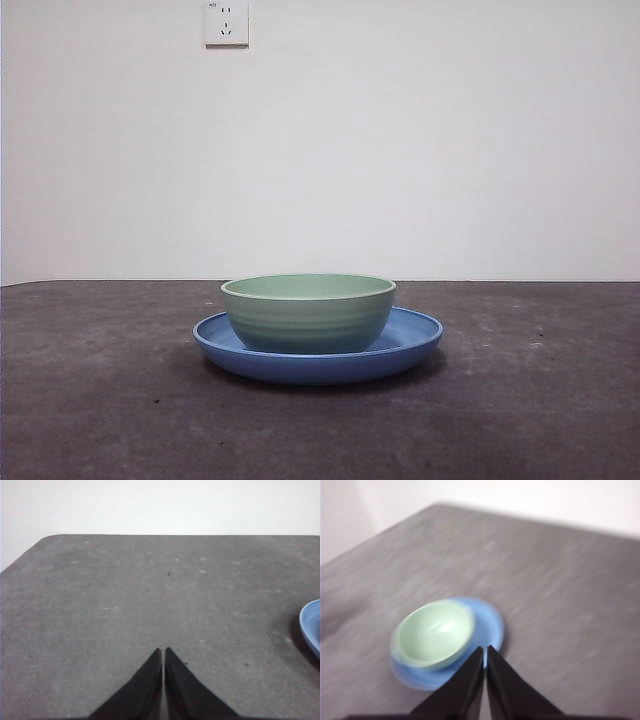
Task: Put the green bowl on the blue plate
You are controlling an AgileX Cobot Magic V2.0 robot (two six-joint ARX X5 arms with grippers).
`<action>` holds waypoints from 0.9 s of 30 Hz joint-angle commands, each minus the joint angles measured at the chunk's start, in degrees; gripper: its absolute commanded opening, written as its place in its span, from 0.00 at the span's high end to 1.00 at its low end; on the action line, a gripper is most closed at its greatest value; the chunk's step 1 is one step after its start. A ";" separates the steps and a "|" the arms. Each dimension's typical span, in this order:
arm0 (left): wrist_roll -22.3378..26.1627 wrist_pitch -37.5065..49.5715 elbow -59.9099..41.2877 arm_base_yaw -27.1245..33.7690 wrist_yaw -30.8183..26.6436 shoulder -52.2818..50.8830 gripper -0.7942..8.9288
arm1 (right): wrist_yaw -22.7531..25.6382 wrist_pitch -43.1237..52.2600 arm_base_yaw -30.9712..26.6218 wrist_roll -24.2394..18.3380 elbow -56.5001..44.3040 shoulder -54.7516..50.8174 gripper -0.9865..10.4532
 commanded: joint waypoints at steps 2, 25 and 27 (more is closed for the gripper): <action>-0.15 -0.44 -1.18 0.11 -0.11 -0.11 0.91 | 1.16 10.69 -3.67 0.20 -9.51 -7.23 0.91; -0.13 -0.44 -1.20 0.11 -0.11 -0.11 0.91 | 13.33 23.71 -5.62 2.29 -38.77 -28.96 0.91; -0.15 -0.44 -1.20 0.11 -0.11 -0.11 0.91 | 13.40 22.99 -5.62 2.29 -38.77 -28.96 0.91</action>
